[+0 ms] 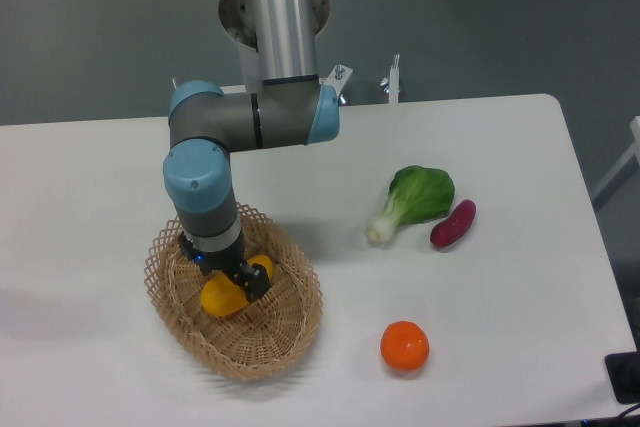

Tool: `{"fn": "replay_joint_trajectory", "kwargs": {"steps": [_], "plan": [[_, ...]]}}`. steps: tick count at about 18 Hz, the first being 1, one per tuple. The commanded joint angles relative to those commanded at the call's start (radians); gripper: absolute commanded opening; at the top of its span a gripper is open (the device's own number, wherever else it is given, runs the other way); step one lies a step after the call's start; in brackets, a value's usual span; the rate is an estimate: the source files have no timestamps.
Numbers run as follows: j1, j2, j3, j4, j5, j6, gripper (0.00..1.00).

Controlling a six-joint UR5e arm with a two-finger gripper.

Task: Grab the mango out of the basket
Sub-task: 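Close the gripper on the yellow mango, then lift the mango out of the basket and carry it toward the bok choy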

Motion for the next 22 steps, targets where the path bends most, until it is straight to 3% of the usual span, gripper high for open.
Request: {"fn": "replay_joint_trajectory", "kwargs": {"steps": [2, 7, 14, 16, 22], "plan": [[0.000, 0.000, 0.003, 0.000, 0.002, -0.002, 0.63], [0.000, 0.005, 0.003, 0.000, 0.002, -0.003, 0.48], [0.003, 0.018, 0.009, -0.002, 0.000, 0.009, 0.45], [0.015, 0.050, 0.005, -0.003, 0.002, 0.014, 0.45], [0.156, 0.156, 0.014, -0.050, -0.008, 0.130, 0.46]]}}
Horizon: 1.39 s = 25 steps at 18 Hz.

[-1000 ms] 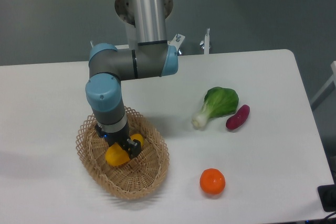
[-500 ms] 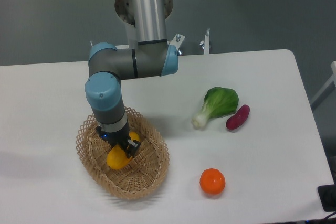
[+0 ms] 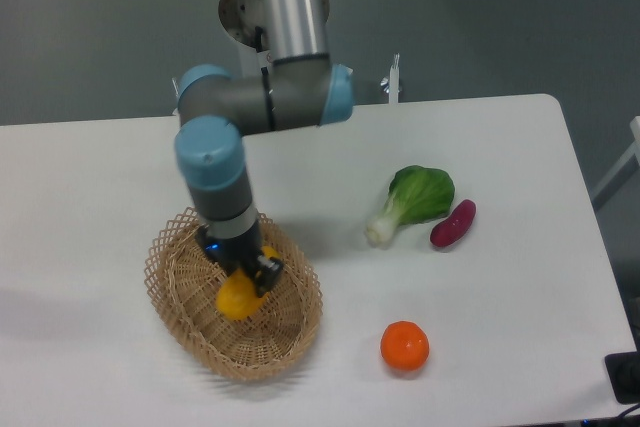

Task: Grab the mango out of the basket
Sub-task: 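Lift the mango out of the basket and carry it toward the bok choy, then hold the mango raised beside the purple sweet potato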

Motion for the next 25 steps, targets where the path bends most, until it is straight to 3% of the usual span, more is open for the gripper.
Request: {"fn": "replay_joint_trajectory", "kwargs": {"steps": [4, 10, 14, 19, 25], "plan": [[0.117, 0.049, 0.011, -0.080, -0.023, 0.152, 0.46], [0.282, 0.068, 0.069, -0.187, -0.081, 0.385, 0.46], [0.368, 0.060, 0.086, -0.189, -0.115, 0.526, 0.46], [0.440, 0.000, 0.141, -0.189, -0.118, 0.652, 0.46], [0.457, -0.008, 0.155, -0.192, -0.123, 0.677, 0.46]]}}
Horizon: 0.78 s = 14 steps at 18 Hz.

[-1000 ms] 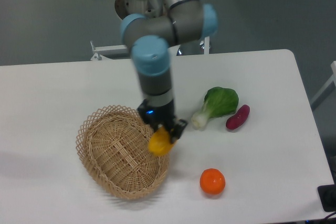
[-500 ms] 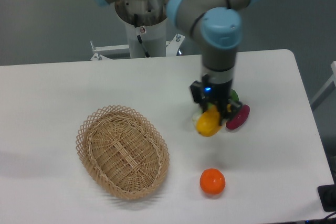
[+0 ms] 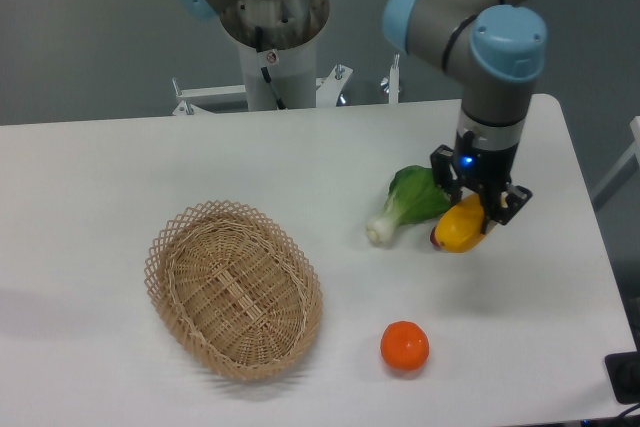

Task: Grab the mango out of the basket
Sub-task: 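Hold the mango raised beside the purple sweet potato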

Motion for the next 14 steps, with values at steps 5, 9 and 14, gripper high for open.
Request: {"fn": "replay_joint_trajectory", "kwargs": {"steps": [5, 9, 14], "plan": [[0.000, 0.003, 0.002, -0.002, 0.000, -0.002, 0.46], [0.006, 0.011, -0.003, -0.002, 0.000, -0.002, 0.46], [0.006, 0.011, -0.005, -0.002, -0.002, -0.002, 0.46]]}}
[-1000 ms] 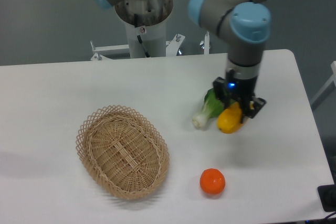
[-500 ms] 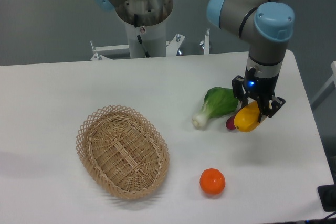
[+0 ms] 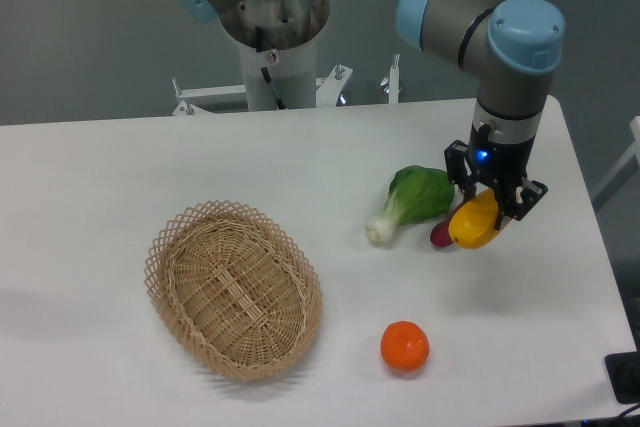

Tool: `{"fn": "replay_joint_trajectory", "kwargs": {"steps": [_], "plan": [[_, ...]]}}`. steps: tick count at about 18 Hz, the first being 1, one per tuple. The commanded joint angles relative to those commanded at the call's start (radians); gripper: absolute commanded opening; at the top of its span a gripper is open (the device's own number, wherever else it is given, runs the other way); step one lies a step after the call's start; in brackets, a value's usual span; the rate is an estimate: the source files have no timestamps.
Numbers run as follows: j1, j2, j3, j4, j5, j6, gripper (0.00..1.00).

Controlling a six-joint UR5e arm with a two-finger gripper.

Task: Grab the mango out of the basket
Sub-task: 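Hold the mango raised beside the purple sweet potato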

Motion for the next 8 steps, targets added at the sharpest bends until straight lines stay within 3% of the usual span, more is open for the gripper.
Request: {"fn": "replay_joint_trajectory", "kwargs": {"steps": [8], "plan": [[-0.002, 0.000, -0.003, 0.000, 0.002, 0.000, 0.46]]}}
